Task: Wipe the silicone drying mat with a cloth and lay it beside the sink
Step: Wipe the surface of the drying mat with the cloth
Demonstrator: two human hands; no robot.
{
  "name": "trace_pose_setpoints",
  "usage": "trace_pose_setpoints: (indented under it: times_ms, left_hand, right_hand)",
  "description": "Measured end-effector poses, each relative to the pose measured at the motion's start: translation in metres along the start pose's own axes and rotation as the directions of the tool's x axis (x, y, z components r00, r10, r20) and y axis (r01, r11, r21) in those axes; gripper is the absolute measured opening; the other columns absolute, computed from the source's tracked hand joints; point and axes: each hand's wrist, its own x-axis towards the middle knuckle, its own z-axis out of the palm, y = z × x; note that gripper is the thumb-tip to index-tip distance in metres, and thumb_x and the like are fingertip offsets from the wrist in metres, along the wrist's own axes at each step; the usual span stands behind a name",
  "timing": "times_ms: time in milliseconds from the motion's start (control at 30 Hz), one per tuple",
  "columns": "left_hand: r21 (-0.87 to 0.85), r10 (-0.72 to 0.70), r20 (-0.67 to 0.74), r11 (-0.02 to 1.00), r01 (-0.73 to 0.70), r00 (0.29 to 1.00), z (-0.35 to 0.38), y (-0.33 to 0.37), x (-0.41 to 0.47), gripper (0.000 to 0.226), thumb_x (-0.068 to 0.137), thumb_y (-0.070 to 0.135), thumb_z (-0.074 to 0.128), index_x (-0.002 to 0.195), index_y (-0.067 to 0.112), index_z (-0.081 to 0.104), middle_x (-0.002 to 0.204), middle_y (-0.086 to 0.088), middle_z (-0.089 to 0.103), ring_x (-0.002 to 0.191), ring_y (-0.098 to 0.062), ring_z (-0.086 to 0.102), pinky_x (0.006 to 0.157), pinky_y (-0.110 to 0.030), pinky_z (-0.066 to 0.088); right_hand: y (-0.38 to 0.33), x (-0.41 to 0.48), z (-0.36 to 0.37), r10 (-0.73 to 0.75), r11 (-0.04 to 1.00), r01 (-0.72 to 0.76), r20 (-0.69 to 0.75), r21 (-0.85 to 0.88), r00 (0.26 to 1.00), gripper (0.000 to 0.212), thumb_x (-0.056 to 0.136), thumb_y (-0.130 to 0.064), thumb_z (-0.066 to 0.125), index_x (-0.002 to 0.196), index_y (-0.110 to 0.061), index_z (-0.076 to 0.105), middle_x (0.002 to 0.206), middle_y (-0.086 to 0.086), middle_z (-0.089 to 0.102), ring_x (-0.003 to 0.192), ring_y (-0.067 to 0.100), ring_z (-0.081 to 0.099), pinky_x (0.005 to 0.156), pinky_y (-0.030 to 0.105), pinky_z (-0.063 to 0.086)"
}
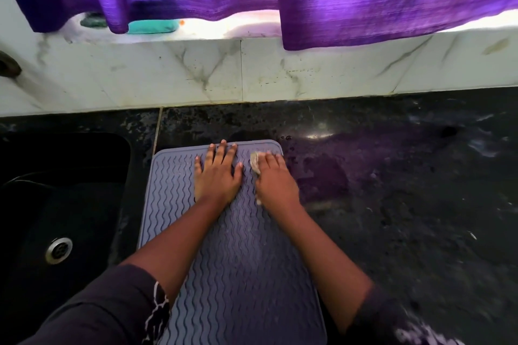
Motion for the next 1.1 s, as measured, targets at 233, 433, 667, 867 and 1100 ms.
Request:
trace_pose_setpoints:
  times_ms: [233,433,667,867,1100]
  left_hand:
    - [0.003,0.007,-0.003,1.000,-0.007,1.000,0.002,-0.002,0.001,0.058,0.095,0.051,0.021,0.149,0.031,0.015,0.159,0.003,0.013,0.146,-0.020,0.005,0.115,-0.050,0.004]
    - [0.005,0.005,-0.016,1.000,-0.005,1.000,0.004,-0.002,0.000,0.058,0.094,0.051,0.021,0.149,0.031,0.016,0.159,0.002,0.014,0.146,-0.021,0.007,0.115,-0.050,0.004]
    - [0.000,0.006,-0.005,1.000,-0.006,1.000,0.002,-0.001,0.001,0.058,0.095,0.051,0.022,0.149,0.030,0.015,0.159,0.002,0.013,0.146,-0.021,0.005,0.115,-0.050,0.003]
    - [0.005,0.005,-0.025,1.000,-0.005,1.000,0.006,-0.002,0.002,0.059,0.094,0.052,0.021,0.148,0.031,0.017,0.159,0.003,0.014,0.146,-0.021,0.007,0.114,-0.050,0.004]
    - [0.018,-0.001,-0.028,1.000,0.001,1.000,0.007,-0.002,0.003,0.059,0.093,0.052,0.022,0.148,0.030,0.018,0.158,0.002,0.016,0.146,-0.022,0.008,0.114,-0.051,0.005]
  right_hand:
    - [-0.010,-0.002,-0.007,0.004,1.000,-0.003,-0.054,0.016,0.999,0.051,0.095,-0.015,0.040,0.142,-0.004,0.026,0.151,0.016,0.028,0.140,0.028,0.019,0.115,0.036,0.014]
    - [-0.008,-0.017,0.003,0.004,1.000,-0.005,-0.032,-0.024,0.999,0.054,0.097,-0.024,0.033,0.146,-0.009,0.018,0.154,0.011,0.021,0.143,0.026,0.012,0.116,0.037,0.016]
    - [-0.005,-0.049,-0.005,0.002,0.999,-0.002,0.013,0.046,1.000,0.045,0.095,-0.019,0.038,0.139,-0.008,0.033,0.145,0.012,0.037,0.134,0.026,0.028,0.107,0.037,0.030]
    - [-0.004,-0.005,-0.001,0.033,0.998,-0.033,-0.009,-0.053,0.999,0.052,0.096,-0.024,0.035,0.145,-0.011,0.021,0.154,0.011,0.022,0.143,0.027,0.013,0.115,0.043,0.020]
    - [-0.001,-0.086,0.008,0.023,0.998,-0.020,0.056,-0.065,0.998,0.053,0.097,-0.022,0.036,0.145,-0.007,0.020,0.152,0.014,0.025,0.141,0.029,0.018,0.114,0.039,0.020]
